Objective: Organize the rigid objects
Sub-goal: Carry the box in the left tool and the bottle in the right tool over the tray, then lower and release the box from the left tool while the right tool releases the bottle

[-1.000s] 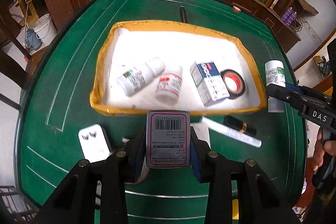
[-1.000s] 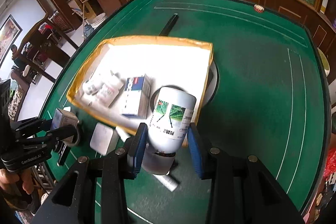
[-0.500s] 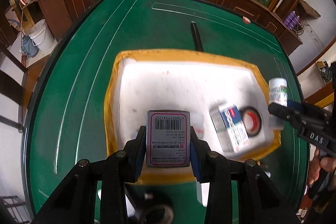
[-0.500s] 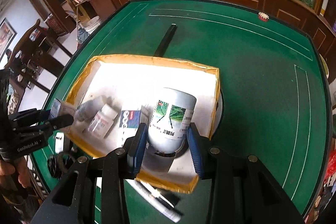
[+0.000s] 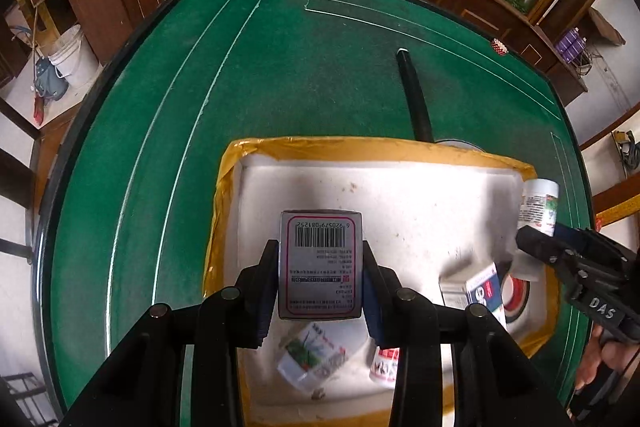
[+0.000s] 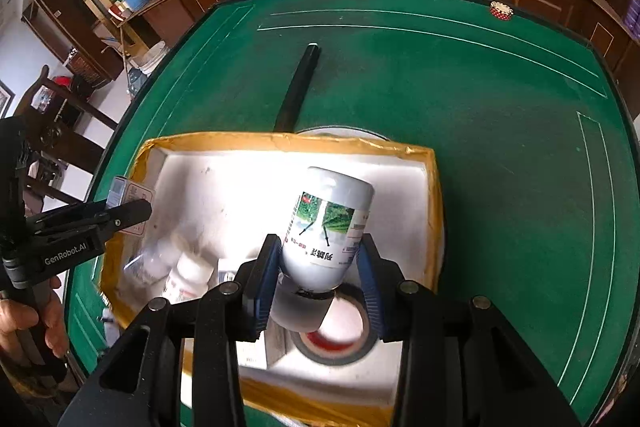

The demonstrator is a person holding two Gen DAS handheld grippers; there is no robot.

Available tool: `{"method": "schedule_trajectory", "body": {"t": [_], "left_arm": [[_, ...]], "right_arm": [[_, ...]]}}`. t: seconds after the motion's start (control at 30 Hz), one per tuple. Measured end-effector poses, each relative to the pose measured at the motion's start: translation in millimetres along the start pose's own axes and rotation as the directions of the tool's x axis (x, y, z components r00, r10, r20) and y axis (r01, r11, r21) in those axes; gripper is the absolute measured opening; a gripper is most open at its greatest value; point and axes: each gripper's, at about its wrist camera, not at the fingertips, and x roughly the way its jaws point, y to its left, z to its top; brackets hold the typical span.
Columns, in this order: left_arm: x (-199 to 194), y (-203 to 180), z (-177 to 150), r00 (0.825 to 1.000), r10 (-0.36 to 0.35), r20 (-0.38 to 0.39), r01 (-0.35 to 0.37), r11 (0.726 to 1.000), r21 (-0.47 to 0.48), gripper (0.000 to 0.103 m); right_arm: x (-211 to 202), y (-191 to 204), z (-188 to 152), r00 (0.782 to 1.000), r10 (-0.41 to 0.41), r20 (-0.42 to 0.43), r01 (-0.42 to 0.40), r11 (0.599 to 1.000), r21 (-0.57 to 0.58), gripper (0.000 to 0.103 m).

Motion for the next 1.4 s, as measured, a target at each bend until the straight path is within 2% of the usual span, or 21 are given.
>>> {"method": "schedule_trajectory", "body": {"t": [0.13, 0.33, 0.47, 0.7, 1.17, 1.27, 1.33, 1.4], "left_arm": [[12.6, 3.9, 2.6, 1.000, 0.001, -0.025, -0.001, 1.000, -0.021, 0.039], [26.5, 3.1, -11.0, 0.997, 0.035, -0.067, -0.034, 0.999, 0.016, 0.039], [22.4, 3.5, -22.7, 0.997, 0.044, -0.058, -0.042, 0.998, 0.039, 0.039], [18.0, -1.4, -37.6, 0.997, 0.062, -0.050, -0.059, 0.996, 0.067, 0.039], [20.3, -10.0, -37.0, 0.994, 0.100, -0.038, -0.097, 0.993, 0.063, 0.039], [18.4, -10.1, -39.7, 0.994, 0.109, -0.032, -0.107, 0.992, 0.061, 0.043], [15.6, -9.9, -42.4, 0.994, 0.108, -0.026, -0.106, 0.993, 0.054, 0.053], [12.1, -10.3, -45.7, 0.993, 0.117, -0.016, -0.116, 0.992, 0.051, 0.057]], "right_arm": [[20.8, -0.5, 3.3, 1.000, -0.010, -0.011, 0.010, 1.000, 0.014, 0.037], [38.4, 6.7, 1.0, 0.998, 0.015, -0.053, -0.015, 1.000, 0.006, 0.037], [35.9, 9.1, -4.4, 0.997, 0.018, -0.070, -0.020, 1.000, -0.025, 0.037], [32.9, 3.9, -11.7, 0.992, 0.076, -0.098, -0.079, 0.997, -0.025, 0.037], [37.4, 4.7, -8.6, 0.994, 0.062, -0.087, -0.064, 0.998, -0.029, 0.037], [37.1, 6.1, -10.6, 0.994, 0.062, -0.087, -0.065, 0.997, -0.029, 0.037], [35.2, 6.4, -12.4, 0.994, 0.062, -0.084, -0.065, 0.998, -0.028, 0.037], [32.3, 5.6, -12.2, 0.995, 0.063, -0.078, -0.065, 0.998, -0.024, 0.040]]}}
